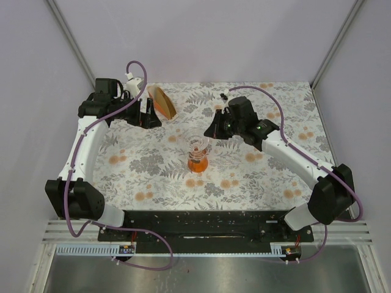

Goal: Place the coffee filter in the dripper

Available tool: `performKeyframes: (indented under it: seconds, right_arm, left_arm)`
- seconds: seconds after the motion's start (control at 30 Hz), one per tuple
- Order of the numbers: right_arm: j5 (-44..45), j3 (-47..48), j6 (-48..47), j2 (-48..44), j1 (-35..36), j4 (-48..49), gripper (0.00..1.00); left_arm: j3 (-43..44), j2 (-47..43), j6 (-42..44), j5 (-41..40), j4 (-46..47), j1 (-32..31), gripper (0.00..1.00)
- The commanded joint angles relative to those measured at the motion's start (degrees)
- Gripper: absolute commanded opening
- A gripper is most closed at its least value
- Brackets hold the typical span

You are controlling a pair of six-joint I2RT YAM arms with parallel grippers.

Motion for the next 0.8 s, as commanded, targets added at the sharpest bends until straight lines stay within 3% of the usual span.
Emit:
performKeyframes:
  seconds: [0.0,0.23,0.47,0.77]
  right_arm:
    - [3.1,0.6,-0.5,-0.9,0.3,1.5,0.00]
    - [0.9,-0.3,0.0,-1.2,0.4,1.2,0.00]
    - [2.5,-0.2,-0.4,-2.8,0.4,0.7,0.41]
    - [0.9,5.6,-3.8,-2.5,0.3,-1.2,0.64]
  left_arm:
    - [0.0,-1.7,0.8,0.3,1.9,0.4,0.99]
    - [0.0,-1.6,0.8,0.7,1.9,0.4,0.99]
    - [0.0,-1.7,1.0,0.8,1.9,0.4,0.99]
    - [0.0,-1.2,1.5,-1.5,1.8,0.4,0.99]
